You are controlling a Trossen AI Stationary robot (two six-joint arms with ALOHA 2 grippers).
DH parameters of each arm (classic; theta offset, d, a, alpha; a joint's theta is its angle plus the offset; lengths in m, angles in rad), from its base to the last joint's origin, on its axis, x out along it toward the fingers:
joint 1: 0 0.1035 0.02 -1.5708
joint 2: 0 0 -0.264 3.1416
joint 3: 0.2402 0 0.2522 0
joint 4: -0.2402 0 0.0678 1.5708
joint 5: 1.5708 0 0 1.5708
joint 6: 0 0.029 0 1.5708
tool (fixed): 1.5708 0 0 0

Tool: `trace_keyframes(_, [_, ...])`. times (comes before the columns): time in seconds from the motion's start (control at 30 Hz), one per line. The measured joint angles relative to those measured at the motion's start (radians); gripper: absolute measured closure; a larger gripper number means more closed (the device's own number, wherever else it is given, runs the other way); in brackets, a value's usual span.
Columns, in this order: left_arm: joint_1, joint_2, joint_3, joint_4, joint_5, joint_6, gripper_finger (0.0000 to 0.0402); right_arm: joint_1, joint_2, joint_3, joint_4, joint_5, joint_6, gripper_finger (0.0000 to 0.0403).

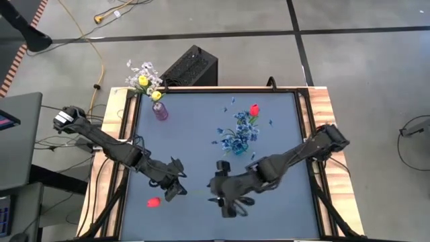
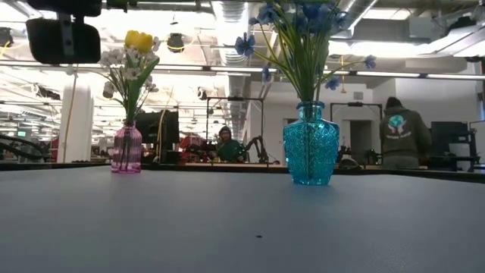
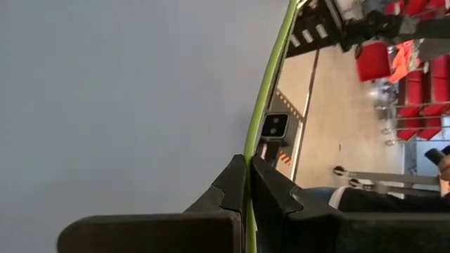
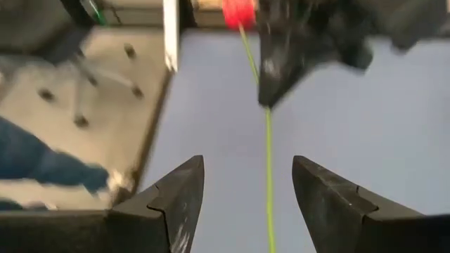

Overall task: Sort flowers into vase by color
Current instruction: Put the red flower into the blue vase

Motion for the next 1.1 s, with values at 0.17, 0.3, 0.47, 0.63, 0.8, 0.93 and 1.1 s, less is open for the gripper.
trace_keyframes(0.17, [0.000,0.000,0.000,0.008,-0.011,0.016,0.0402,-0.019,0.099,0.075,-0.054,-0.029,-0.001,0.0159])
trace_keyframes(0.3, [0.000,0.000,0.000,0.011,-0.021,0.039,0.0401,-0.027,0.162,0.103,-0.055,-0.051,0.007,0.0159])
trace_keyframes(0.47, [0.000,0.000,0.000,0.012,-0.021,0.075,0.0401,-0.034,0.186,0.105,-0.071,-0.057,0.052,0.0173])
trace_keyframes(0.63, [0.000,0.000,0.000,0.013,-0.021,0.135,0.0401,-0.034,0.186,0.107,-0.107,-0.053,0.085,0.0209])
trace_keyframes(0.8, [0.000,0.000,0.000,0.015,-0.020,0.164,0.0401,-0.033,0.186,0.107,-0.120,-0.056,0.097,0.0245])
trace_keyframes(0.93, [0.000,0.000,0.000,0.015,-0.020,0.179,0.0401,-0.034,0.186,0.107,-0.130,-0.056,0.112,0.0273])
trace_keyframes(1.1, [-0.004,0.000,0.000,0.012,-0.020,0.187,0.0401,-0.034,0.186,0.107,-0.135,-0.055,0.114,0.0326])
